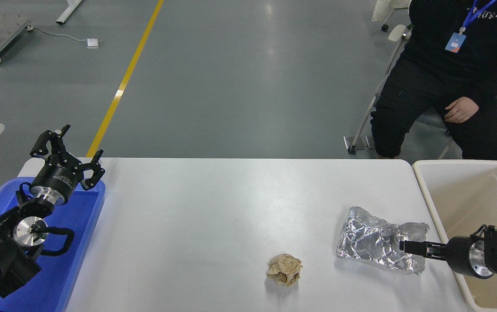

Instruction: Clean the table surface

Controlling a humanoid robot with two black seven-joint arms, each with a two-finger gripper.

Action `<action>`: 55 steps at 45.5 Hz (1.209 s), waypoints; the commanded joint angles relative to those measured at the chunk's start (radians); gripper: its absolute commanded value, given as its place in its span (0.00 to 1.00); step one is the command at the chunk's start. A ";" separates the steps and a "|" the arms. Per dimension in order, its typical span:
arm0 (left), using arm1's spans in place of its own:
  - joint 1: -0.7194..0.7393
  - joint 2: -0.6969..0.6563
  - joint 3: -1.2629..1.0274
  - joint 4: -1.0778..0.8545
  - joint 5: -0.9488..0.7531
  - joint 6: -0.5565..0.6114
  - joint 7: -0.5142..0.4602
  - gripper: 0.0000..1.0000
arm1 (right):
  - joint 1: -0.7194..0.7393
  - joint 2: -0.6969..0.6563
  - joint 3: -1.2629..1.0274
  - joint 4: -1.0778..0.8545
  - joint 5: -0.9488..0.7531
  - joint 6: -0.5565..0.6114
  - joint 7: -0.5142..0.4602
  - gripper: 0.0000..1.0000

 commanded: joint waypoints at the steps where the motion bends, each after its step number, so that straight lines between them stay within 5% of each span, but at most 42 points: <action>1: 0.000 0.000 0.000 0.000 0.001 0.000 0.000 1.00 | 0.018 0.068 -0.024 -0.094 0.008 0.014 -0.004 0.77; 8: 0.000 0.000 0.000 0.000 0.000 0.000 0.000 1.00 | 0.022 0.078 -0.030 -0.124 0.006 0.017 -0.004 0.34; 11: 0.000 0.000 0.000 0.000 0.000 0.000 0.000 1.00 | 0.039 0.078 -0.054 -0.137 0.008 0.030 -0.004 0.01; 33: 0.000 0.000 0.000 0.000 0.000 0.000 0.000 1.00 | 0.148 -0.084 -0.067 -0.031 0.075 0.169 0.005 0.00; 55: 0.000 0.000 0.000 0.000 0.001 0.000 0.000 1.00 | 0.400 -0.481 -0.064 0.234 0.082 0.446 0.008 0.00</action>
